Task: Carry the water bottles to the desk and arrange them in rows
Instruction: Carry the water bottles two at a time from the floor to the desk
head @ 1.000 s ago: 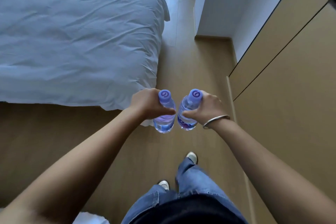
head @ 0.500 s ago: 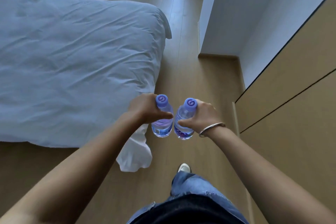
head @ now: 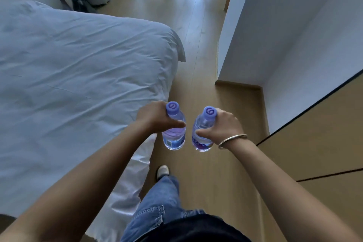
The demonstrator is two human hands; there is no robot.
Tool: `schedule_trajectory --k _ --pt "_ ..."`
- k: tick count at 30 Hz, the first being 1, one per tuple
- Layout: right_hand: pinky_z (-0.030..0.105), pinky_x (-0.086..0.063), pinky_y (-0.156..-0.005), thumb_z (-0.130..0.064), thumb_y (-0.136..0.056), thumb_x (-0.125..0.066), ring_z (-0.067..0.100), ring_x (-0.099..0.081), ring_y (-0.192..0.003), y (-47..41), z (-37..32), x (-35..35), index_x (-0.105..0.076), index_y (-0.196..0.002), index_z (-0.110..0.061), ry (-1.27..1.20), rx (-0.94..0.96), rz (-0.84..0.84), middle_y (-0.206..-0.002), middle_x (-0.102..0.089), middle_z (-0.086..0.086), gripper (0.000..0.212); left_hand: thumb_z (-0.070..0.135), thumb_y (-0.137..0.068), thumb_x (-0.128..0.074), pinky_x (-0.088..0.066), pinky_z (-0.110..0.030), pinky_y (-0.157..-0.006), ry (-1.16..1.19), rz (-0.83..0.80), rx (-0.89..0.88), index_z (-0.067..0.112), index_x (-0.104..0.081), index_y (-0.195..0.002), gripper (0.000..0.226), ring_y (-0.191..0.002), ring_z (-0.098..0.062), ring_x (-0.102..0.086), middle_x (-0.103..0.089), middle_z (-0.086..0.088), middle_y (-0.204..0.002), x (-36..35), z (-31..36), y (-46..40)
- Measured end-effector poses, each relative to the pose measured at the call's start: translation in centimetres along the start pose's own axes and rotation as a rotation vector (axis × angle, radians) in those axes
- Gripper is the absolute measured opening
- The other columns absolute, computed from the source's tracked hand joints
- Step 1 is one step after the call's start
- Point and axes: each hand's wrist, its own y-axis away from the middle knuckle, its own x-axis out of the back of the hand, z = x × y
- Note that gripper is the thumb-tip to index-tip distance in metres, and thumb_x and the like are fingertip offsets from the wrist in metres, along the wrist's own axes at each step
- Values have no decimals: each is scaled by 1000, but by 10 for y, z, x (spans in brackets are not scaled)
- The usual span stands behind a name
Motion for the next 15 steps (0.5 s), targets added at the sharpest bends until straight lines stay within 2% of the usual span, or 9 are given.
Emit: schedule_trajectory --k 4,10,15 --pt "25 -35 -62 -48 -56 -71 20 -51 -68 -75 -6 2 -49 -77 -24 23 -11 7 -74 -55 -3 39 65 -54 -68 -37 -23 -58 1 -2 -23 24 -55 -60 44 -65 -18 -54 -61 5 -65 18 -8 -81" --pt "32 -51 -70 -48 -60 -73 21 -58 -75 -205 -33 21 -57 -89 -20 26 -26 45 -83 -63 0 44 65 -55 -70 -35 -23 -62 -34 -12 -59 27 -48 -55 44 -65 -18 -51 -52 8 -62 62 -19 -217" --pt "32 -52 -72 -48 -61 -74 19 -56 -72 -299 -55 38 -55 -89 -21 26 -22 86 -78 -57 -3 44 67 -54 -68 -37 -23 -61 -26 39 -109 25 -50 -58 46 -66 -18 -54 -58 5 -66 99 -30 -310"
